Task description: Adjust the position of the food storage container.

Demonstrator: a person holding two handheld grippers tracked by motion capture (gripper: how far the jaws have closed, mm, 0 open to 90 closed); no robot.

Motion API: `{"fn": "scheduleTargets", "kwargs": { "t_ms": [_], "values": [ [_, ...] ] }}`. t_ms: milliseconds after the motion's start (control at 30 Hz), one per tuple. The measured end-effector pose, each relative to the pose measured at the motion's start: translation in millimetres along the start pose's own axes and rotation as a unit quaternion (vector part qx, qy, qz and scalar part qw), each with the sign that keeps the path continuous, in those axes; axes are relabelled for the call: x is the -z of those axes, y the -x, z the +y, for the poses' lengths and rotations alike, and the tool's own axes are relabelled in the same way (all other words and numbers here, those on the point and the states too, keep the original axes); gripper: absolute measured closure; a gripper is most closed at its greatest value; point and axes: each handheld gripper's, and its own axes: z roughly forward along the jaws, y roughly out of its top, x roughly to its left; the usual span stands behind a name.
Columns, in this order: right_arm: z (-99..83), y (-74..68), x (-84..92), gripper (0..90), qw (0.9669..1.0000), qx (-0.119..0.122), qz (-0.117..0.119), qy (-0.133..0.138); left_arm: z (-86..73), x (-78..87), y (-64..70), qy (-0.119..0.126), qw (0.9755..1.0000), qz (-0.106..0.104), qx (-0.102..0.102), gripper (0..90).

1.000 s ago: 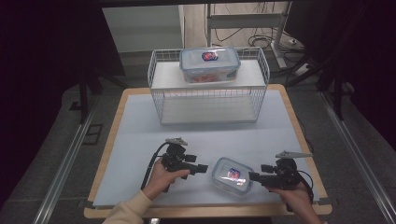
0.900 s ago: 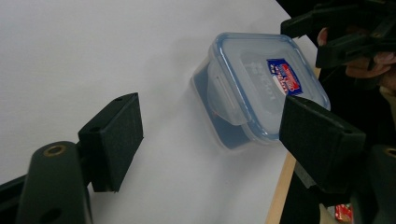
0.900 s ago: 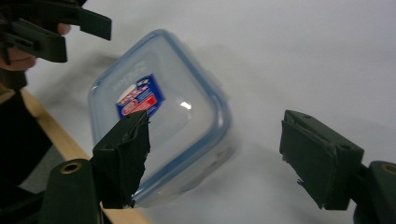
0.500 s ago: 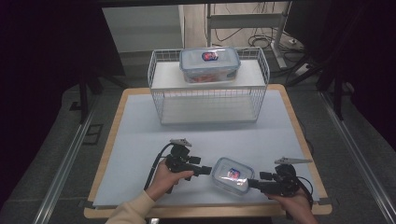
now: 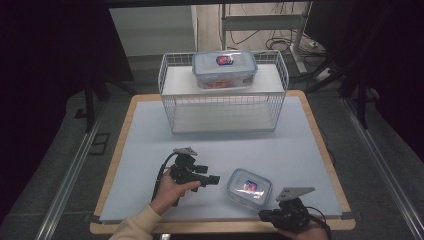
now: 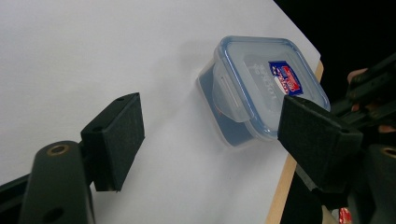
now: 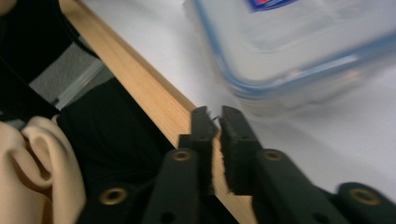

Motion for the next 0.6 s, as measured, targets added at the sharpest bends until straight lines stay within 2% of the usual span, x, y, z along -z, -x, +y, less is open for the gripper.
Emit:
{"fn": "scheduleTargets", "kwargs": {
  "t_ms": [67, 167, 300, 467, 600],
  "values": [
    [1.5, -0.8, -5.9, 89.2, 0.9999, 0.009, -0.013, 0.003, -0.3, 2.0, 0.4, 0.003, 1.0, 0.006, -0.002, 22.5],
    [4.7, 4.0, -8.6, 89.4, 0.9994, 0.009, -0.03, 0.012, -1.0, 4.6, 0.4, 0.004, 0.9999, 0.01, -0.003, 22.4],
    [8.6, 15.3, -6.8, 89.5, 0.9989, 0.0, -0.041, 0.022, -1.8, 7.5, -1.3, 0.007, 0.9999, 0.011, -0.004, 22.2],
    [15.7, 29.6, -12.6, 89.5, 0.9987, -0.004, -0.047, 0.019, -2.1, 9.8, -2.0, 0.01, 0.9999, 0.014, -0.002, 22.2],
    [15.8, 35.4, -14.3, 89.5, 0.9984, -0.007, -0.052, 0.02, -2.4, 10.6, -1.5, 0.01, 0.9998, 0.015, -0.004, 22.1]
  ]
}}
